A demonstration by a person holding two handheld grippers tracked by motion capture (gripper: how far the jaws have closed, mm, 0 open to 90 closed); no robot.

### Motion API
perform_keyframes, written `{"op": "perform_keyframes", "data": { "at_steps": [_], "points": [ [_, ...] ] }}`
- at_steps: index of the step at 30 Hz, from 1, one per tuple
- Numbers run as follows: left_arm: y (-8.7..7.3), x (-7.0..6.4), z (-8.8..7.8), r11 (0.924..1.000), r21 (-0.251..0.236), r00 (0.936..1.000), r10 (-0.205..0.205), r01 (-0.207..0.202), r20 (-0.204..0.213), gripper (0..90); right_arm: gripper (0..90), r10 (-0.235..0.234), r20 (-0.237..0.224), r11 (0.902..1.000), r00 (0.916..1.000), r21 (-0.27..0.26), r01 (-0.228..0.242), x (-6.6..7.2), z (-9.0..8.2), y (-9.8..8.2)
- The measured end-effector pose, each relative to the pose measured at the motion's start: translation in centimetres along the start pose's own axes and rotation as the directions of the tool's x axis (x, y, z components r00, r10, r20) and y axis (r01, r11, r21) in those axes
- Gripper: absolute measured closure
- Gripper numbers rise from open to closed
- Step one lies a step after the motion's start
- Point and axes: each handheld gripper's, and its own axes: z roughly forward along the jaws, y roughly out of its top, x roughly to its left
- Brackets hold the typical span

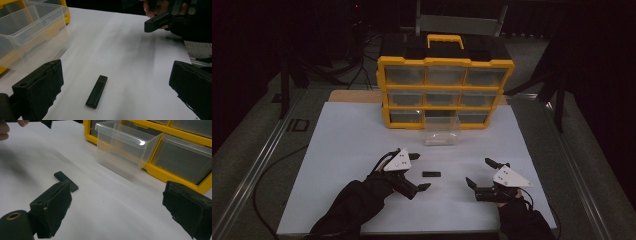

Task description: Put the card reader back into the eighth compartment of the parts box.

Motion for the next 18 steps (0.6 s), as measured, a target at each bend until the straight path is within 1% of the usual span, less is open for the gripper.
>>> {"op": "perform_keyframes", "data": {
  "at_steps": [4,5,8,11,15,18],
  "points": [
    [0.0,0.1,0.5,1.0000,0.007,1.0000,0.004,-0.004,0.005,0.0,8.1,0.001,0.000,1.0000,1.0000,0.001,-0.001,0.0,0.0,0.0],
    [0.0,0.3,0.8,0.9998,0.017,0.9999,0.007,-0.008,0.009,0.0,8.1,0.001,0.000,1.0000,1.0000,0.000,-0.001,0.0,0.0,0.0],
    [-0.1,0.3,1.4,0.9994,0.031,0.9998,0.018,-0.018,0.001,0.0,8.1,0.002,0.000,1.0000,1.0000,0.001,-0.002,-0.1,0.0,0.0],
    [-0.3,0.6,1.9,0.9990,0.043,0.9999,0.011,-0.011,-0.002,0.0,8.1,0.000,-0.001,1.0000,1.0000,0.005,0.000,-0.1,0.0,0.0],
    [-0.6,0.9,2.7,0.9972,0.073,0.9999,0.014,-0.013,-0.005,0.0,8.1,0.001,-0.002,1.0000,1.0000,0.003,-0.001,0.0,0.0,0.0],
    [-0.9,1.0,3.2,0.9963,0.085,0.9999,0.012,-0.011,-0.008,0.0,8.1,0.001,-0.003,1.0000,1.0000,0.004,-0.001,-0.1,0.1,0.0]
  ]
}}
